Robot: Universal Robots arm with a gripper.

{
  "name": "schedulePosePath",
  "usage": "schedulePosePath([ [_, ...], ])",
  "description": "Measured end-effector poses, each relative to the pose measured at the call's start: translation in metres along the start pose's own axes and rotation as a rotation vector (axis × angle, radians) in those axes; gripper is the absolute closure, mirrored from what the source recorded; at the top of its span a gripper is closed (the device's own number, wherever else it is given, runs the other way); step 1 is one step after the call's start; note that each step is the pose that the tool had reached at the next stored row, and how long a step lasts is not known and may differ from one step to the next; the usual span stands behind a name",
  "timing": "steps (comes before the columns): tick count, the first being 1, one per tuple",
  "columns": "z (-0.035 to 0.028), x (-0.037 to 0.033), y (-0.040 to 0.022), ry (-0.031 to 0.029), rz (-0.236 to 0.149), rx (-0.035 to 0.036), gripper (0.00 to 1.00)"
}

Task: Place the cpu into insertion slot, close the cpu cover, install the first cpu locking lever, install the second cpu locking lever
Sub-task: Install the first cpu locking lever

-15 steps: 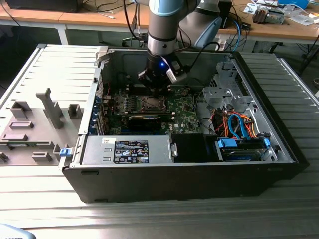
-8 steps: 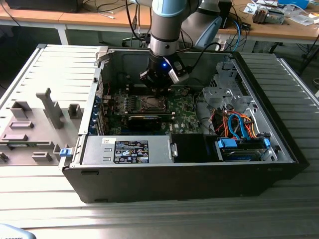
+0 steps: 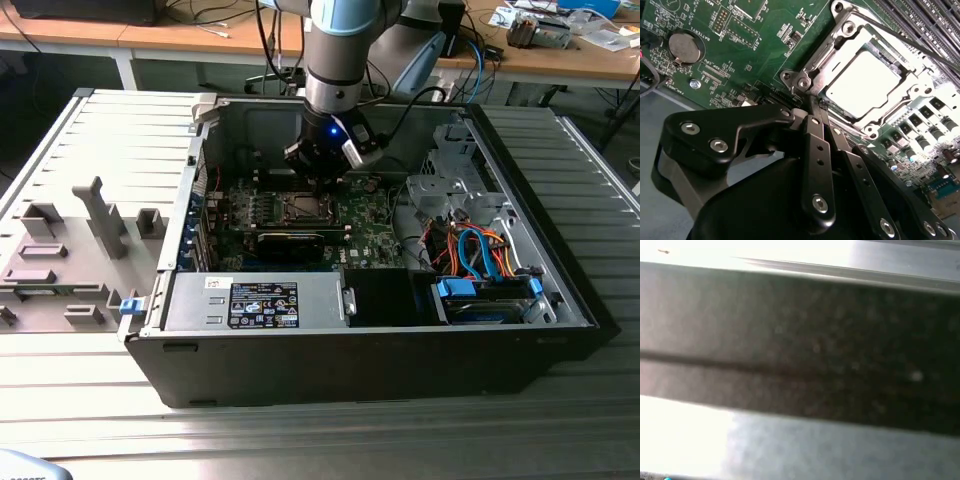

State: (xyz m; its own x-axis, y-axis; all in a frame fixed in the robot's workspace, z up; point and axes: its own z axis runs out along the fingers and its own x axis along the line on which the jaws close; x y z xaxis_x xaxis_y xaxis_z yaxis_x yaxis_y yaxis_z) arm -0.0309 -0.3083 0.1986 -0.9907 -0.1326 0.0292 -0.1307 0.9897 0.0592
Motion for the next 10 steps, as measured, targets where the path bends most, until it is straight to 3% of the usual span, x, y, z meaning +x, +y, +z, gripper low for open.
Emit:
schedulePosePath([
  [5, -0.0060, -0.0001, 0.0007, -0.0021, 0.000, -0.0068, 0.89],
  [10, -0.0185, 0.0005, 0.0009, -0.0008, 0.000, -0.0053, 0.89],
])
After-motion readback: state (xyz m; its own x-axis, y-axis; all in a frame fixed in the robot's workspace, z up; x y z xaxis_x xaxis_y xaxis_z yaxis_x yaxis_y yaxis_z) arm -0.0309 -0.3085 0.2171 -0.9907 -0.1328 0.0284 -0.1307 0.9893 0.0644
